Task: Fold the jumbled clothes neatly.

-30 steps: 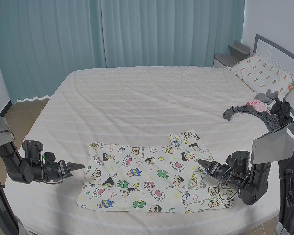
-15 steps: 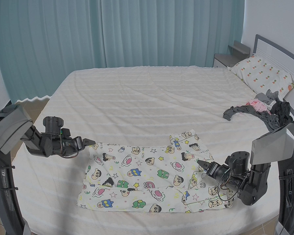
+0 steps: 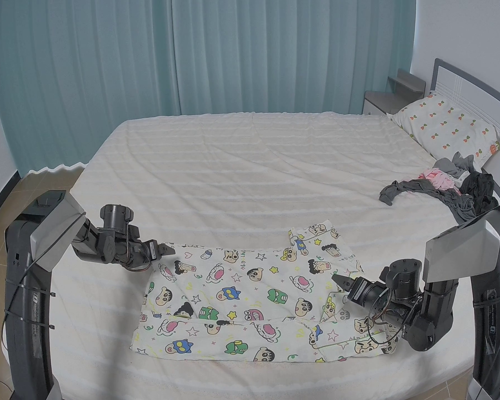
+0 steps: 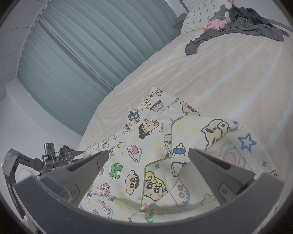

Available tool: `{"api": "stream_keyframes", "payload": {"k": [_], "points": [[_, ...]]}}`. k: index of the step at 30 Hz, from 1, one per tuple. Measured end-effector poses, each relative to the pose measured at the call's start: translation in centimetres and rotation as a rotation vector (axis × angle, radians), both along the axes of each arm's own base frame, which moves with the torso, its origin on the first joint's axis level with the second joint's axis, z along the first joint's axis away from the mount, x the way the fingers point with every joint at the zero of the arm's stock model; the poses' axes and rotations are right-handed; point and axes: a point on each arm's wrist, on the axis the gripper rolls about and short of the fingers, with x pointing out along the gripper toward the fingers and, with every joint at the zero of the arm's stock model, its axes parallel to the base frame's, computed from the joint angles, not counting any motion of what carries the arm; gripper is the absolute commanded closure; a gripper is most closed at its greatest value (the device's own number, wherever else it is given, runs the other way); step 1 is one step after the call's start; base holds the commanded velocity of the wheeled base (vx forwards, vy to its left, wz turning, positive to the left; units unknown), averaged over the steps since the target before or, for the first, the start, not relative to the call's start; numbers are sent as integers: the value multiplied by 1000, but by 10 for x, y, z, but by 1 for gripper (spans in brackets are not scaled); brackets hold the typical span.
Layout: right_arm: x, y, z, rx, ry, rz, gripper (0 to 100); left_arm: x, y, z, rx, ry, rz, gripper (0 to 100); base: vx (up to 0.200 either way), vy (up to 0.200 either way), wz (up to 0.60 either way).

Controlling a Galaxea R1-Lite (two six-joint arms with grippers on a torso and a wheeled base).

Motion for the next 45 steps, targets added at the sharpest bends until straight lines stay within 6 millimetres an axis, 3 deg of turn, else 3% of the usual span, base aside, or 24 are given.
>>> {"api": "stream_keyframes", "payload": {"k": [6, 12, 17, 25, 34, 45], "points": [[4, 0, 3, -2, -23, 1, 0, 11, -10, -3, 28, 12, 9, 100, 0, 0, 0], [26, -6, 10, -61, -47, -1, 0, 19, -15, -9, 73, 4, 56, 100, 0, 0, 0], [55, -13, 16, -119, 16, -10, 0, 21, -17, -11, 65, -2, 85, 100, 0, 0, 0], [121, -26, 38, -143, 38, -12, 0, 22, -20, -5, 54, -15, 129, 100, 0, 0, 0], [162, -46, 2, -178, 142, 45, 0, 15, -22, 6, 63, -15, 160, 100, 0, 0, 0], [189, -25, -14, -178, 153, 105, 0, 7, -22, 12, 63, -13, 161, 100, 0, 0, 0]]}}
